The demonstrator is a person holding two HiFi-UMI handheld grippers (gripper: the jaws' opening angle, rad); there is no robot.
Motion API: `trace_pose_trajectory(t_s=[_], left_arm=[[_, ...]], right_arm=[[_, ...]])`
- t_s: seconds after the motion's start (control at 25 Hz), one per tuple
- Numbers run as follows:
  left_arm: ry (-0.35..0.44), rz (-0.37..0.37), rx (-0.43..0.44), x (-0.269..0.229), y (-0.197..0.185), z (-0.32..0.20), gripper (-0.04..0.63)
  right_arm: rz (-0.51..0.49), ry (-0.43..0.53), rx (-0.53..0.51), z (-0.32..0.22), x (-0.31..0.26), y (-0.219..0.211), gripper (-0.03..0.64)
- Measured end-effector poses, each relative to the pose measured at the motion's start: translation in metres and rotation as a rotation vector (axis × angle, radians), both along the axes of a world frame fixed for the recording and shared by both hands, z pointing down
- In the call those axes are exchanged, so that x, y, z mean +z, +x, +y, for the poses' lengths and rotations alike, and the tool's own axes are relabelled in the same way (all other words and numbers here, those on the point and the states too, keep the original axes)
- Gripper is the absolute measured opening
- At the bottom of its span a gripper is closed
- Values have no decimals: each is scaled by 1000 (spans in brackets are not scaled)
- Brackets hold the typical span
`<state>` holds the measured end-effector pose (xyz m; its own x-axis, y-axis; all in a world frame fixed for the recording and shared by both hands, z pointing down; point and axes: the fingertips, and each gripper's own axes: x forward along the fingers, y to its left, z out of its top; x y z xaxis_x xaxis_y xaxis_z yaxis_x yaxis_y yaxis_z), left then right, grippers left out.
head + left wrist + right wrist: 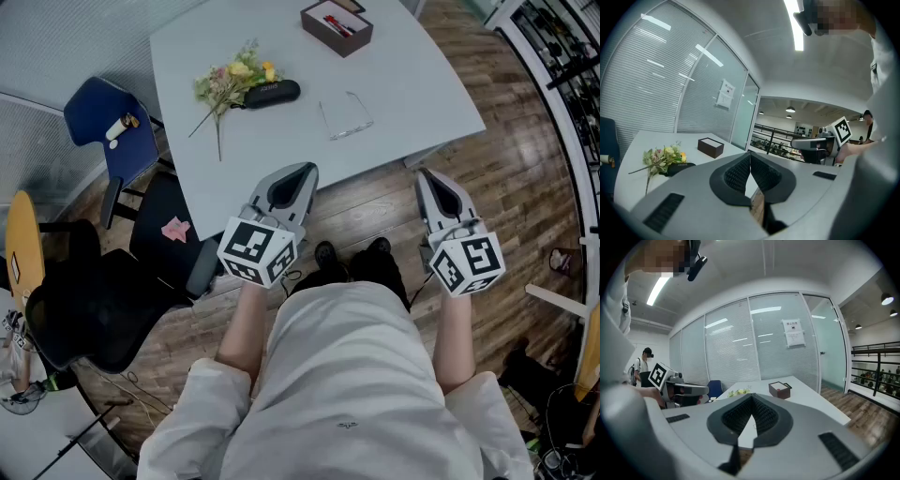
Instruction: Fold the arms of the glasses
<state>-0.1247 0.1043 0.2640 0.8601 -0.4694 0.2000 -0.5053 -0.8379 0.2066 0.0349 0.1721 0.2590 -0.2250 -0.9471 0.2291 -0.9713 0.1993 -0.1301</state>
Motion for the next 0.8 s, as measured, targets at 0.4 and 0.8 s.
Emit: trace_pose_trajectory(t_s=[0.4,0.8], left_arm=[[9,-5,6,-2,-1,0,20],[2,-7,35,0,-2,7,20]], right_arm=[[26,10,2,3,-5,-7,3],[11,36,24,6,-10,-9,6]])
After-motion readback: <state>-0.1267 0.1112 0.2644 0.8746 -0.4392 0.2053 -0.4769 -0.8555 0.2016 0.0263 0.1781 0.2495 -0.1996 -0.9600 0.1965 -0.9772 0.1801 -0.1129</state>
